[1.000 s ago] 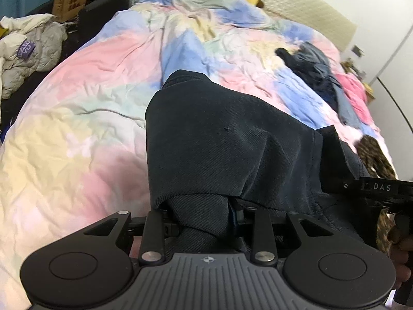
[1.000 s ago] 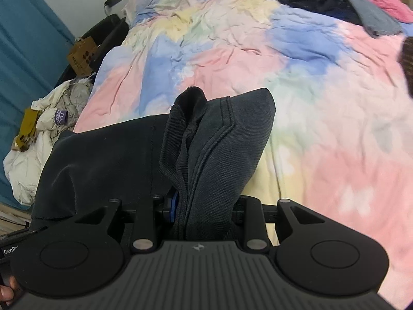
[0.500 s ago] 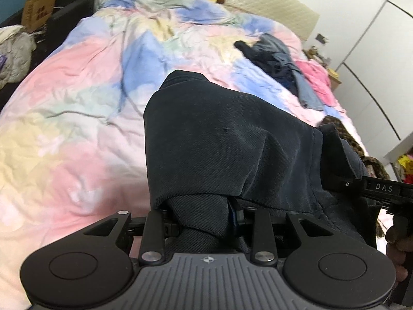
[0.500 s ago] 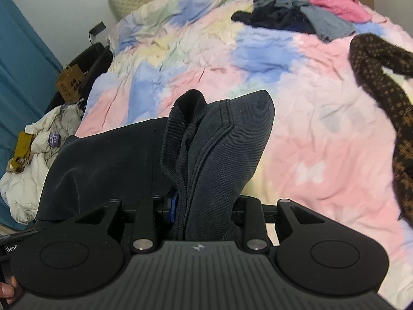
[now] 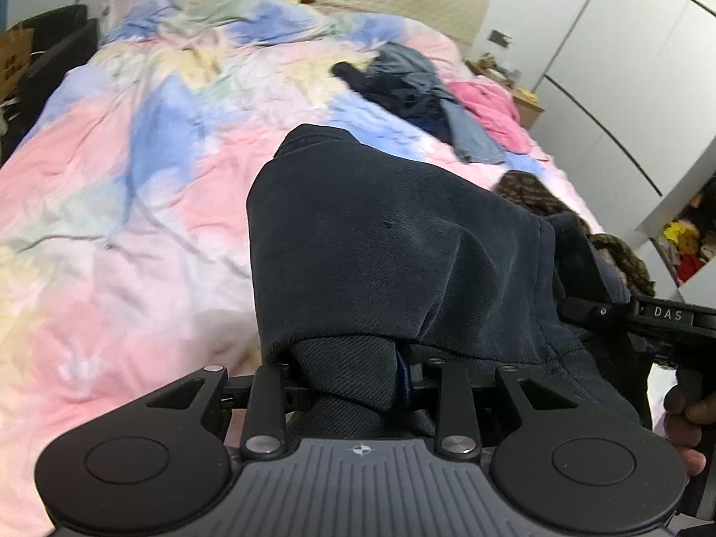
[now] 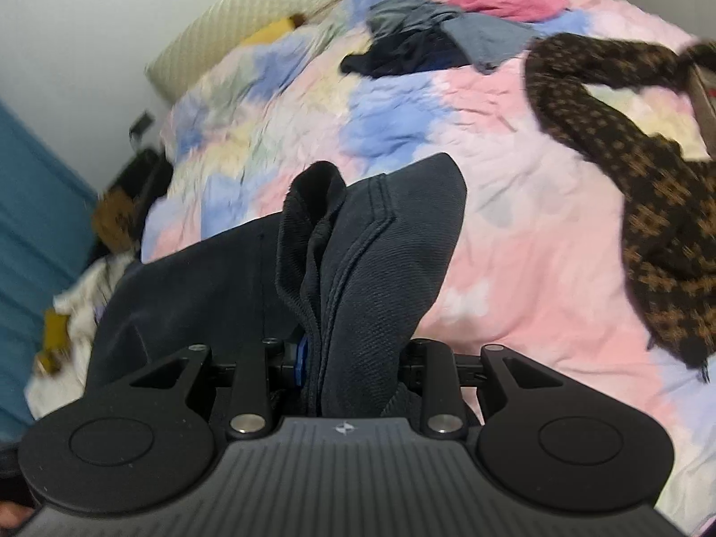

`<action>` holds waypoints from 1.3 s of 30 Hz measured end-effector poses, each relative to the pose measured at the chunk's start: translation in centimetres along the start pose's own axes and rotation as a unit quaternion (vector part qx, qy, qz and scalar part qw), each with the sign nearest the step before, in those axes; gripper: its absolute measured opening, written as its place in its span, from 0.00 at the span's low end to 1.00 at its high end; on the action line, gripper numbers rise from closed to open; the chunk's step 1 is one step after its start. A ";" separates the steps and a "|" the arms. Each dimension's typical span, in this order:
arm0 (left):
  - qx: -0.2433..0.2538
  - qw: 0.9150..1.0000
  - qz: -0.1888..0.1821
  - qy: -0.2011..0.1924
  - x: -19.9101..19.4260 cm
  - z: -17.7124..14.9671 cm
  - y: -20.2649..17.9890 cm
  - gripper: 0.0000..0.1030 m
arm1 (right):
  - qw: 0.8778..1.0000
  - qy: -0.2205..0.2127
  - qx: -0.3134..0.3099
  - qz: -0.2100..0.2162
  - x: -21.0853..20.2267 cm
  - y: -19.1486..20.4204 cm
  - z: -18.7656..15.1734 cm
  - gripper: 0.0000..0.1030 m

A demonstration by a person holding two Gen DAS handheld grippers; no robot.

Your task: Fold clothes

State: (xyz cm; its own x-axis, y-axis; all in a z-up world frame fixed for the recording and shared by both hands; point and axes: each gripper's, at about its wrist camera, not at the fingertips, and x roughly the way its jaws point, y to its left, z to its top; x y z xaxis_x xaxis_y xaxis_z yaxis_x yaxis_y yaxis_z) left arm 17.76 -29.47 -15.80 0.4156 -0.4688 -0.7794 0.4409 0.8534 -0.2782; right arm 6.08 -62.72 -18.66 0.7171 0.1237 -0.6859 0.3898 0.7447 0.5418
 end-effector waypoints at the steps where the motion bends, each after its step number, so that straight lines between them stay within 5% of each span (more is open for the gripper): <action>1: 0.003 1.000 -0.002 0.000 0.4 0.2 -1.3 0.31 | 1.000 -0.002 0.002 0.002 -0.5 -1.3 0.5 0.31; 12: 0.029 0.999 -0.043 0.013 11.4 0.6 -19.5 0.31 | 0.999 -0.027 0.026 0.018 -4.8 -19.3 7.8 0.31; 25: 0.086 0.985 -0.113 0.094 26.8 0.2 -37.1 0.31 | 0.994 -0.051 0.088 -0.046 -7.7 -38.7 11.2 0.31; 31: 0.154 0.972 -0.125 0.124 34.9 2.2 -41.1 0.32 | 0.985 -0.076 0.147 -0.049 -6.1 -45.2 9.7 0.32; 35: 0.165 0.968 -0.123 0.140 38.1 2.1 -39.9 0.34 | 0.981 -0.080 0.162 -0.067 -4.2 -47.3 8.1 0.35; 39: 0.173 0.967 -0.114 0.150 41.0 1.5 -40.5 0.48 | 0.977 -0.083 0.172 -0.092 -2.4 -48.2 7.3 0.40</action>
State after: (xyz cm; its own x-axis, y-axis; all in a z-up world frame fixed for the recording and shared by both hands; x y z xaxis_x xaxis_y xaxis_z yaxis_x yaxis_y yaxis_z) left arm 18.18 -83.56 -35.63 0.0494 -0.5047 -0.8619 0.7551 0.5837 -0.2986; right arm -10.20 -103.70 -39.52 0.6885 -0.1205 -0.7151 0.6724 0.4755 0.5672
